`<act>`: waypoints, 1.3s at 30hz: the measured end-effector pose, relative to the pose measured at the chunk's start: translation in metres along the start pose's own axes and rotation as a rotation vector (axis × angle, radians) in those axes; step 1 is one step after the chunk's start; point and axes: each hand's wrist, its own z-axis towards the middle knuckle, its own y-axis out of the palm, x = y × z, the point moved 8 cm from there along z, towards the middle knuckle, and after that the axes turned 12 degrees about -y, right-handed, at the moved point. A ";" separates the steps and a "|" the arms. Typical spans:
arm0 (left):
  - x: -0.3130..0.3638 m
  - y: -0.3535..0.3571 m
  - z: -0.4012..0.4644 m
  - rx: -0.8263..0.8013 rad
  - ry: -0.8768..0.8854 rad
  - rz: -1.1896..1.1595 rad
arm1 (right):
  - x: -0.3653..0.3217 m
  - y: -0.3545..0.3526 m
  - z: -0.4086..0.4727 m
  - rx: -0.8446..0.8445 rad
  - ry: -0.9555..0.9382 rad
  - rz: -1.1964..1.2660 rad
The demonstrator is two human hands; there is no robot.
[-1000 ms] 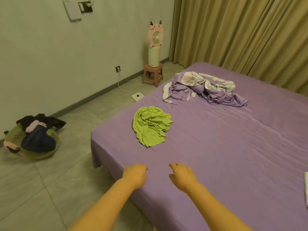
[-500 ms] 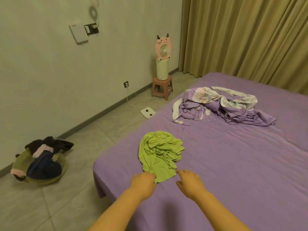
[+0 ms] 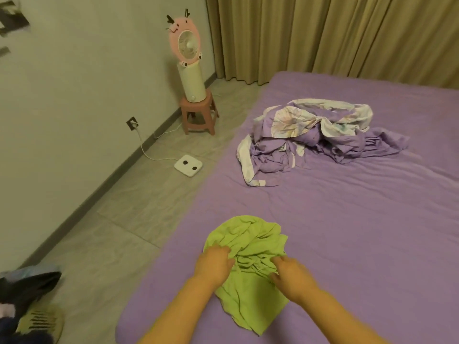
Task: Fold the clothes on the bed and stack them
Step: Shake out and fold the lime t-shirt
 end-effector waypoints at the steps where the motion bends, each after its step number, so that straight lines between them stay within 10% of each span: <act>1: -0.003 -0.003 0.022 0.019 0.006 -0.009 | 0.001 0.003 0.017 0.012 0.028 0.039; 10: -0.004 0.026 0.153 0.065 -0.010 -0.055 | 0.018 0.036 0.122 0.213 0.291 0.496; 20: -0.018 0.020 0.132 0.142 -0.023 -0.695 | 0.039 0.037 0.111 0.694 0.572 0.939; 31: 0.051 -0.107 -0.021 0.337 0.177 -0.931 | 0.086 -0.115 -0.084 1.064 0.169 1.125; 39: 0.127 -0.188 -0.157 0.495 0.286 -0.947 | 0.105 -0.241 -0.239 1.049 -0.136 0.733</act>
